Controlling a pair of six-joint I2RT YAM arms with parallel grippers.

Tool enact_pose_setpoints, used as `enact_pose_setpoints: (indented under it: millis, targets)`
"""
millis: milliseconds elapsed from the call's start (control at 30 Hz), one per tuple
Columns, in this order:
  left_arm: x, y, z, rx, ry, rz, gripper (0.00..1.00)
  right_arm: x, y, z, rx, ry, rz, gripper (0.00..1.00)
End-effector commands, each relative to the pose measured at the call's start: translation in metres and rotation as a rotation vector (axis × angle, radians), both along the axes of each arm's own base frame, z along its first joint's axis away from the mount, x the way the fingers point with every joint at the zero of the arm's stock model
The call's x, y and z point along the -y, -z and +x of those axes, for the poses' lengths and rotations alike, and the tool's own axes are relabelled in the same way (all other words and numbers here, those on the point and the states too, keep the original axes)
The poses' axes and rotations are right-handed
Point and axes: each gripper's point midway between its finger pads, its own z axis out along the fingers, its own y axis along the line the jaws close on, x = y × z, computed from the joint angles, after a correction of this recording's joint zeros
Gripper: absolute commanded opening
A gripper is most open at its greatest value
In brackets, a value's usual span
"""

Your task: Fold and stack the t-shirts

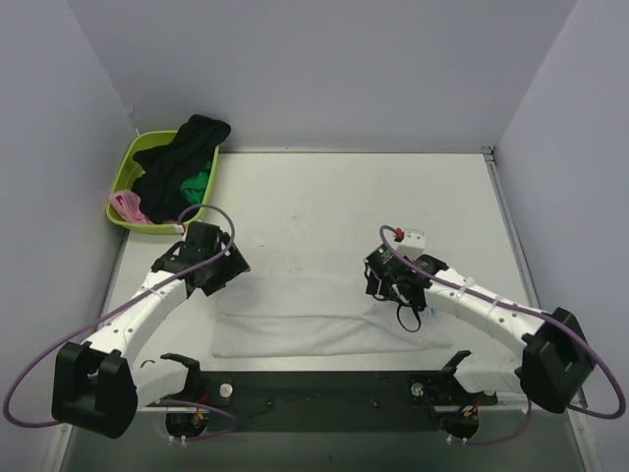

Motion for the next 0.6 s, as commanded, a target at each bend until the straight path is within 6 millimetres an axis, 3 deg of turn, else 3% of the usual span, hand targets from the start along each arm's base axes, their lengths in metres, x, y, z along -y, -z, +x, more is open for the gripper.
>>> enact_pose_setpoints:
  millis: [0, 200, 433, 567]
  targets:
    - [0.010, -0.023, 0.035, 0.111, 0.018, 0.000, 0.85, -0.017, 0.008, 0.017, -0.001, -0.051, -0.015, 0.75]
    - [0.009, -0.013, 0.038, 0.099, 0.017, 0.015, 0.85, -0.017, 0.023, 0.005, -0.052, -0.075, -0.022, 0.73]
    - [0.009, -0.010, 0.036, 0.100, 0.009, 0.004, 0.84, -0.017, 0.012, -0.019, -0.028, -0.113, -0.026, 0.71]
    - [0.009, -0.009, 0.034, 0.105, 0.007, -0.001, 0.84, -0.012, 0.016, -0.030, -0.040, -0.120, -0.058, 0.70]
